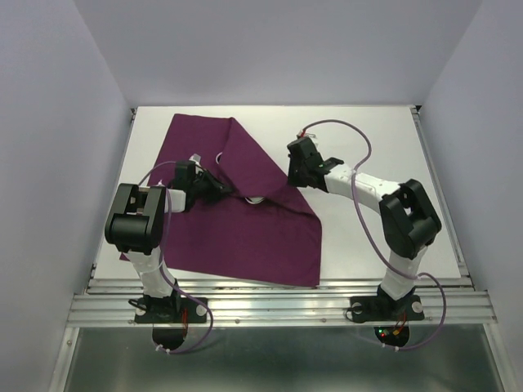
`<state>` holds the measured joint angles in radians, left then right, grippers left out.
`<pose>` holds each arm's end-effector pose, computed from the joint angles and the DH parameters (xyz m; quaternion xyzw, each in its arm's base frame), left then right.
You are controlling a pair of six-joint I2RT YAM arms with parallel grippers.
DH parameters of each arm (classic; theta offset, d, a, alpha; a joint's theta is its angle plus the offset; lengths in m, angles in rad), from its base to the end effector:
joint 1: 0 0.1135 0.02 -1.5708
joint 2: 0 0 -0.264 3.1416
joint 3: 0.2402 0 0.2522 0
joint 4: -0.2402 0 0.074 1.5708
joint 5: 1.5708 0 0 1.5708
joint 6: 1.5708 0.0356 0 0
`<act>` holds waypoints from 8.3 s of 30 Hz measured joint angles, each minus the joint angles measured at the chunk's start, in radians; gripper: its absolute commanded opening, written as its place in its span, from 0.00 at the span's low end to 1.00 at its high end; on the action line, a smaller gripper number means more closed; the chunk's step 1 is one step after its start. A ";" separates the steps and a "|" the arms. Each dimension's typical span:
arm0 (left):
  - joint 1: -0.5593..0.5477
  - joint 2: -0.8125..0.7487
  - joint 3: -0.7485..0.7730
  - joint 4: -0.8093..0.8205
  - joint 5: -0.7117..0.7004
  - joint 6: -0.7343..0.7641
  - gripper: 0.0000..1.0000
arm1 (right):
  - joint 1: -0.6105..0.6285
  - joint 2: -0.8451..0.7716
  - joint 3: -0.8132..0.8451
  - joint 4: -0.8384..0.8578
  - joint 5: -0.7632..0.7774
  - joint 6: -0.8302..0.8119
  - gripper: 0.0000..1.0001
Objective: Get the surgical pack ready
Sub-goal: Pack the surgical kit at the center of the board.
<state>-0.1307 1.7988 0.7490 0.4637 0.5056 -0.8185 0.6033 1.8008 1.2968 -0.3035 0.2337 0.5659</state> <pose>0.3361 -0.0616 0.1299 -0.1764 0.8431 -0.4052 0.3064 0.3330 0.2195 0.2263 0.0262 0.9224 0.1139 0.3682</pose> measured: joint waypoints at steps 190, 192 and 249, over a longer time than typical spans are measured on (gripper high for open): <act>0.002 0.016 0.021 -0.026 0.000 0.031 0.35 | 0.110 0.492 0.588 0.386 -0.534 -0.206 0.03; 0.002 0.013 0.024 -0.036 -0.003 0.032 0.50 | 0.106 0.501 0.592 0.387 -0.541 -0.199 0.05; 0.121 -0.502 0.207 -0.895 -0.678 0.077 0.50 | 0.078 0.774 0.895 0.366 -0.674 -0.061 0.55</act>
<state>-0.0101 1.2964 0.9558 -0.4316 -0.1719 -0.7418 0.6815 2.5752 2.1921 0.0628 -0.4408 0.5049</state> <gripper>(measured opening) 0.556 0.526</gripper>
